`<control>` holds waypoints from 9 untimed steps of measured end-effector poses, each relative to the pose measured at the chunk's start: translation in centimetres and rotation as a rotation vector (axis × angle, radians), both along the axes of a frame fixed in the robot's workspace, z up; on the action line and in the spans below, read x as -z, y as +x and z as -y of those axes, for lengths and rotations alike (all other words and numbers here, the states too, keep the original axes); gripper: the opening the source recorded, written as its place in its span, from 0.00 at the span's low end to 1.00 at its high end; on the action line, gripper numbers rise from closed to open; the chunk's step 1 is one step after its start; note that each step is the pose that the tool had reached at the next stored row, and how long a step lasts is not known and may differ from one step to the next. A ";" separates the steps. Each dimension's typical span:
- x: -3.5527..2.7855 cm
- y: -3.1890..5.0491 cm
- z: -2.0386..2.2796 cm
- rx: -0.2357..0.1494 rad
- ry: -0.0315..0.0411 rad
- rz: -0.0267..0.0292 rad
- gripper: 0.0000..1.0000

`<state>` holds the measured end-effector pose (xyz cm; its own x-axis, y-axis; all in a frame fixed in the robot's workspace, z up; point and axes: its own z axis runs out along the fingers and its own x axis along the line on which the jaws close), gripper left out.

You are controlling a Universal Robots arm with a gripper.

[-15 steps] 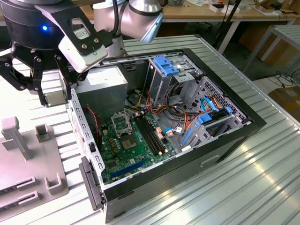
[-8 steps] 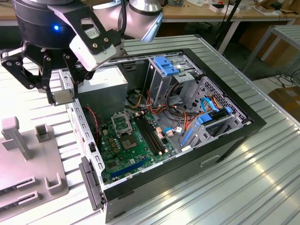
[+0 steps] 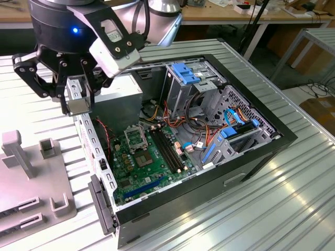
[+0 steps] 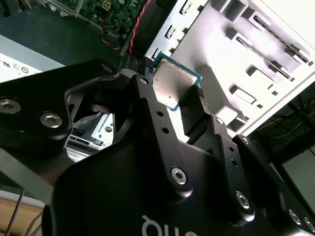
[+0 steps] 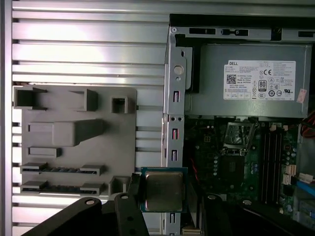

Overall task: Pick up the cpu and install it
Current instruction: 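Pick up the cpu and move it towards the insertion slot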

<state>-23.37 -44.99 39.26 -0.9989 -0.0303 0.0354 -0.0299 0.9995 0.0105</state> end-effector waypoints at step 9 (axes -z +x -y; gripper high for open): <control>0.00 1.17 0.00 0.000 0.0001 0.0001 0.47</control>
<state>-22.21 -44.99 39.26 -0.9989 -0.0302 0.0353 -0.0299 0.9995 0.0105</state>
